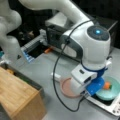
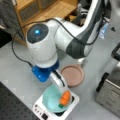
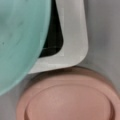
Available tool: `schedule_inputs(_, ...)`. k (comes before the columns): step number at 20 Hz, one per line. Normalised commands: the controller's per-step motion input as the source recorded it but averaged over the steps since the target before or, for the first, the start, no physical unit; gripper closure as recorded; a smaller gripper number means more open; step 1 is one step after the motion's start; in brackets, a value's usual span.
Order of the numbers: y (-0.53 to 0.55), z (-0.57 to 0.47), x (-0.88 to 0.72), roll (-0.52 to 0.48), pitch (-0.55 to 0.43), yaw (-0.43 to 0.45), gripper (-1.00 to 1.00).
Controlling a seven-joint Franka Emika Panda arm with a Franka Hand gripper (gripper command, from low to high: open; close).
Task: Pick up the pan. Place the pan on the table. Pick up the bowl. Place the bowl on the stove.
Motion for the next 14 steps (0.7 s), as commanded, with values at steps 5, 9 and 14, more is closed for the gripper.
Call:
schedule_inputs(5, 0.12, -0.03, -0.73, -0.210, -0.208, 0.315, -1.00)
schedule_inputs(9, 0.02, -0.11, -0.67, -0.161, -0.237, 0.280, -1.00)
schedule_inputs(14, -0.08, -0.17, -0.69, -0.147, -0.263, 0.313, -1.00)
